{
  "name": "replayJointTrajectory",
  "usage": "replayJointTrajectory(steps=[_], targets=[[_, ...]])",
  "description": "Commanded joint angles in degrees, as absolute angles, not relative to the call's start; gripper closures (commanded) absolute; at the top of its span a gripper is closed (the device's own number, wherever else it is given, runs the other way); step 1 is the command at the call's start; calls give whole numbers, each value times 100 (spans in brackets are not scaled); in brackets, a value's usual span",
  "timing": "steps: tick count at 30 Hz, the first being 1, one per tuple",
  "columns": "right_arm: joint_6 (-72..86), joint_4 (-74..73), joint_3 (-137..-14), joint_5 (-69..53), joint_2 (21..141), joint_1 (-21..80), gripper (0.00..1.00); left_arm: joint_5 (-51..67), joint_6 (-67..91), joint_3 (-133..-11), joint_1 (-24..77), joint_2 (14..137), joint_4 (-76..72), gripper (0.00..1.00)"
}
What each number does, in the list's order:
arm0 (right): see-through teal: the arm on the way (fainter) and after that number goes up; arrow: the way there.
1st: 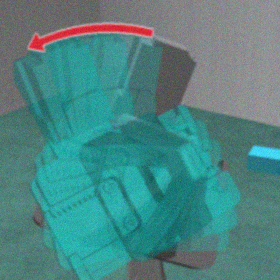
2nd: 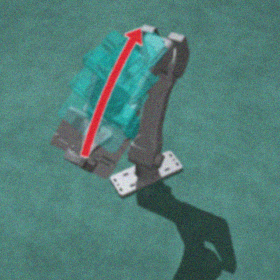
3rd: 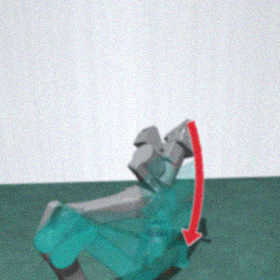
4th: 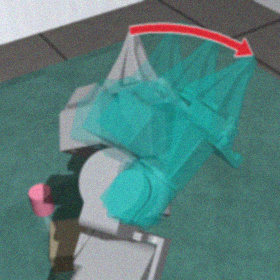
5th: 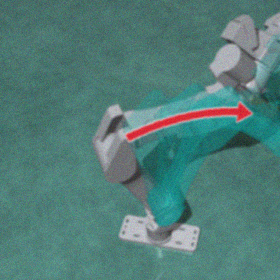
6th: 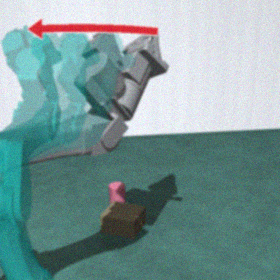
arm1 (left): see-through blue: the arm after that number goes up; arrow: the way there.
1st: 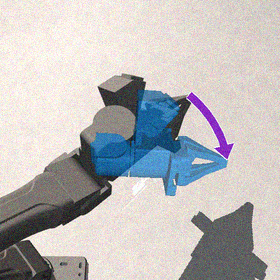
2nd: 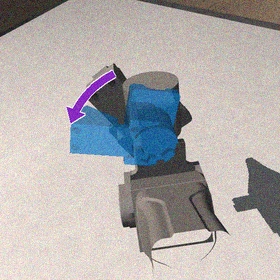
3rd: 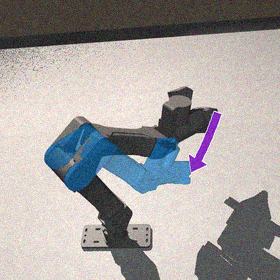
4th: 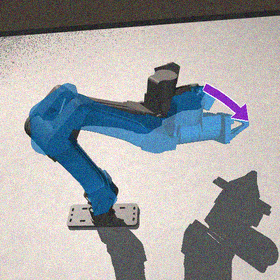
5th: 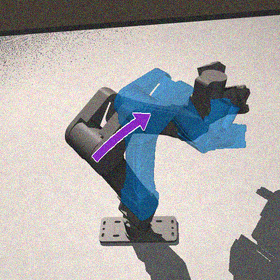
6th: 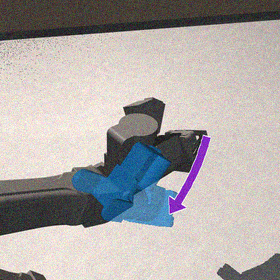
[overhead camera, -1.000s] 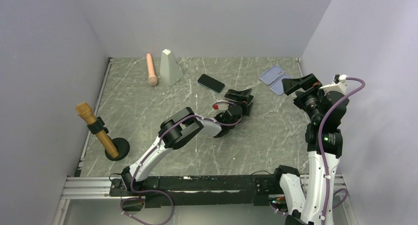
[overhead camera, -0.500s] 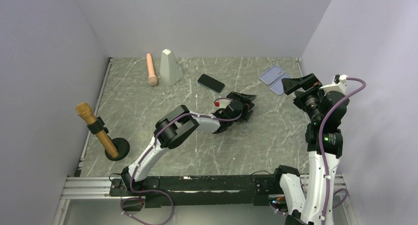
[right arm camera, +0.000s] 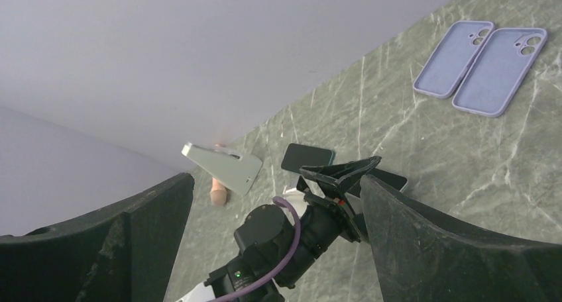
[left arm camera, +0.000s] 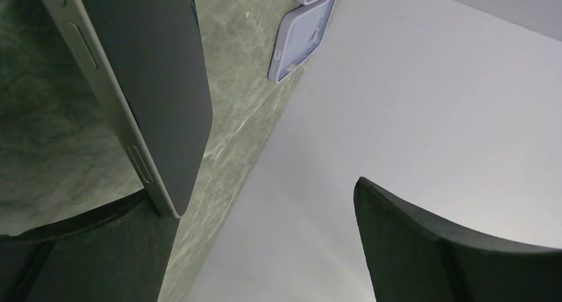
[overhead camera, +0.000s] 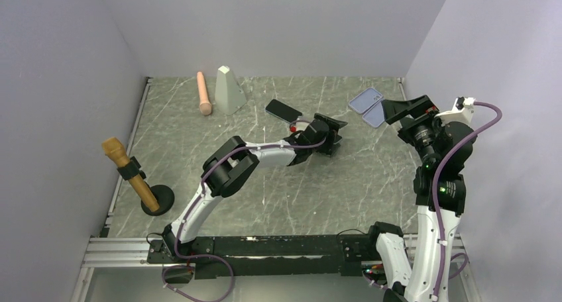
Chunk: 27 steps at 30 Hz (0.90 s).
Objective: Take the phone out of the phone case
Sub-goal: Place the phone at the center of the board.
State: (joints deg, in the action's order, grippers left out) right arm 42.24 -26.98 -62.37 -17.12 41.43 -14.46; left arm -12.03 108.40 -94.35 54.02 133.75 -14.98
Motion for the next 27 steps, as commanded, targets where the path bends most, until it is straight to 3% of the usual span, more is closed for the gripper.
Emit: replayJointTrajectory(steps=[1, 18, 23, 27], targets=[[4311, -2681, -6499, -1836, 4170, -1437, 0, -1021, 11221, -9722, 5344, 12982, -860, 1], [4420, -2668, -6498, -1974, 4156, -1436, 0, -53, 11756, -10540, 5244, 13197, 1091, 1], [4392, -2698, -6491, -1972, 4131, -1440, 0, -425, 10984, -10596, 5202, 12860, 1589, 1], [4338, -2697, -6404, -1934, 4109, -1436, 0, -1063, 9852, -11036, 5072, 12556, 2800, 1]])
